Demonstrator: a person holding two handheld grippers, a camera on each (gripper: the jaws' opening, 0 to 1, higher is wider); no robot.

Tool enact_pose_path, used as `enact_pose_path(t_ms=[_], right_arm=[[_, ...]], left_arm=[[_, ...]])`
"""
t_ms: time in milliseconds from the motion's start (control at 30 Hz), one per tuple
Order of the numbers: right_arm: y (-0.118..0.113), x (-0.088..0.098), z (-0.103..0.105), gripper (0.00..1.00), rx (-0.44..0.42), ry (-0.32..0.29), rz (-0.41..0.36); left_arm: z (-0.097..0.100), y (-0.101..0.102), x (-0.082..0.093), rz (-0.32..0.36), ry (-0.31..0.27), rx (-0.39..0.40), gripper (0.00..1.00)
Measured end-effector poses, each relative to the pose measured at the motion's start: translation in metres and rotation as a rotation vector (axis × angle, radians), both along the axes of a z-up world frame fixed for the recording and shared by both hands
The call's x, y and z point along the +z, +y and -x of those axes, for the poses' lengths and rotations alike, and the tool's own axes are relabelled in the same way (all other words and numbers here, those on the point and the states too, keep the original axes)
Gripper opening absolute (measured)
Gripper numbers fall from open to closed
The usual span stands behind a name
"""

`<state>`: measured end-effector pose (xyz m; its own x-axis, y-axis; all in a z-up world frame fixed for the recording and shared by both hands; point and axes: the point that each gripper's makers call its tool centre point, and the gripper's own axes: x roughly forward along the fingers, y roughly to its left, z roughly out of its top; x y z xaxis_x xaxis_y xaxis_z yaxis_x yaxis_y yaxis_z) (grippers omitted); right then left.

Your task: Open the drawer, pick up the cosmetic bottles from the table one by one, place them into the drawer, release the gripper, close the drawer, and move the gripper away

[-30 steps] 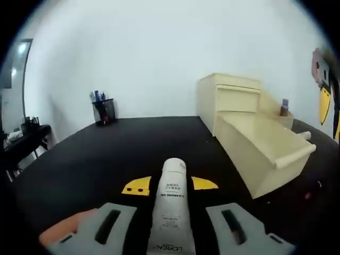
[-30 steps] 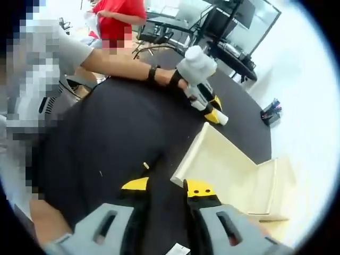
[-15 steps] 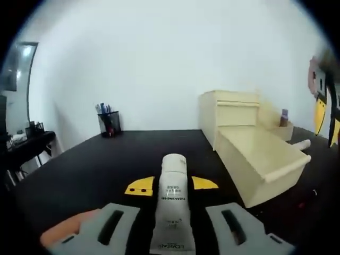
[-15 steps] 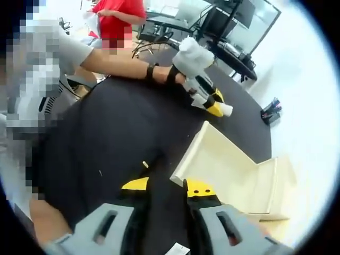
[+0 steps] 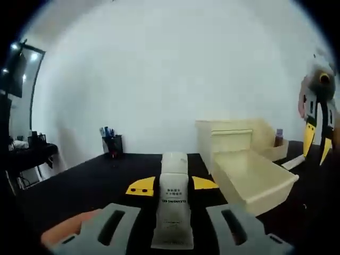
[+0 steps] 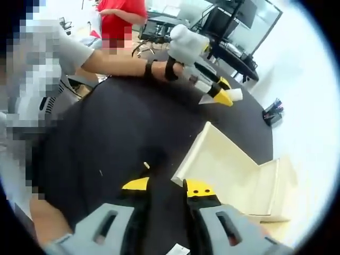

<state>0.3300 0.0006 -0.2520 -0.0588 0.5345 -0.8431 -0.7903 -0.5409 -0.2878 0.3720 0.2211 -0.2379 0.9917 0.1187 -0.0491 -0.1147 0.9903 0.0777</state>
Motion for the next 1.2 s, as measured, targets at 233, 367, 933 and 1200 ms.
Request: enact_pose_path(t_ms=[233, 367, 933, 1200], right_arm=[[-0.012, 0.003, -0.001, 0.21, -0.045, 0.013, 0.012], [-0.021, 0.013, -0.022, 0.24, -0.150, -0.057, -0.020], [-0.038, 0.020, -0.069, 0.34, -0.368, -0.216, -0.013], [-0.045, 0.017, -0.069, 0.34, -0.385, -0.214, -0.011]], left_arm=[[0.001, -0.025, 0.026, -0.061, -0.028, -0.015, 0.21], [-0.002, -0.039, 0.035, -0.063, -0.034, -0.032, 0.21], [-0.034, -0.094, 0.053, -0.012, -0.003, -0.117, 0.21], [-0.055, -0.122, 0.034, 0.011, 0.051, -0.149, 0.21]])
